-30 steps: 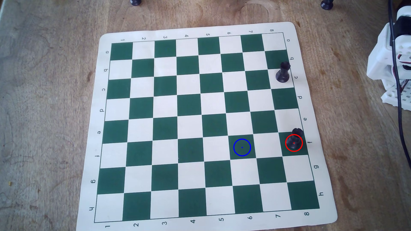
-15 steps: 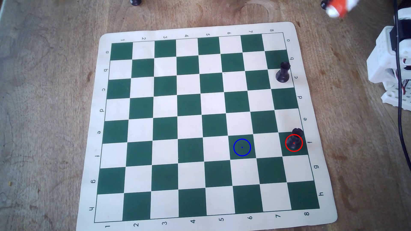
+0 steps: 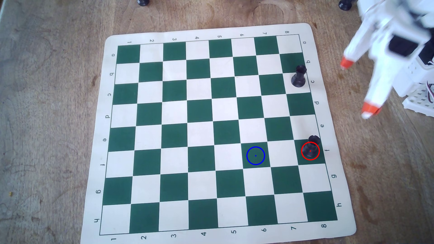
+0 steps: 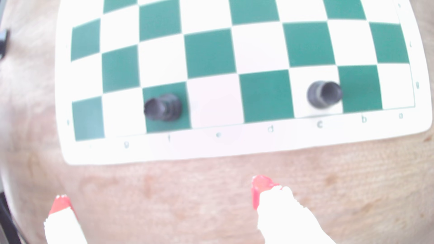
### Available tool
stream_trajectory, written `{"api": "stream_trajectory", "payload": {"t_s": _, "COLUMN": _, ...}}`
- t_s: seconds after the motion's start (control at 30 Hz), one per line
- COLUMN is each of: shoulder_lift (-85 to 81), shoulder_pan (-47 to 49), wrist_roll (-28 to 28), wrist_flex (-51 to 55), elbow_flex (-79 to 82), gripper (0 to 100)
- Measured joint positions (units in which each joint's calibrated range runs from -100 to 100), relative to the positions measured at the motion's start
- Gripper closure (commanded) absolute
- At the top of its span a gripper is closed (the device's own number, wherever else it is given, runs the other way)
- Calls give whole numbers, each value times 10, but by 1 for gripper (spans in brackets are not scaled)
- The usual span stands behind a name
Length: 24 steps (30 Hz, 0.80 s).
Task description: Move the chess piece from red to blue
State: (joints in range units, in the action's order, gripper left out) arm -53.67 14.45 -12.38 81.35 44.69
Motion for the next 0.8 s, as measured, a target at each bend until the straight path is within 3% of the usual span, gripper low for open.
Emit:
{"api": "stream_trajectory", "payload": {"t_s": 0.57, "shoulder_lift": 23, "shoulder_pan": 84, "wrist_roll": -17, "wrist_flex": -14, "elbow_flex": 99, "gripper": 58}}
{"api": "stream_trajectory", "payload": {"t_s": 0.8, "shoulder_lift": 11, "shoulder_pan": 66, "wrist_roll": -25, "wrist_flex": -147, "elbow_flex": 213, "gripper": 57}}
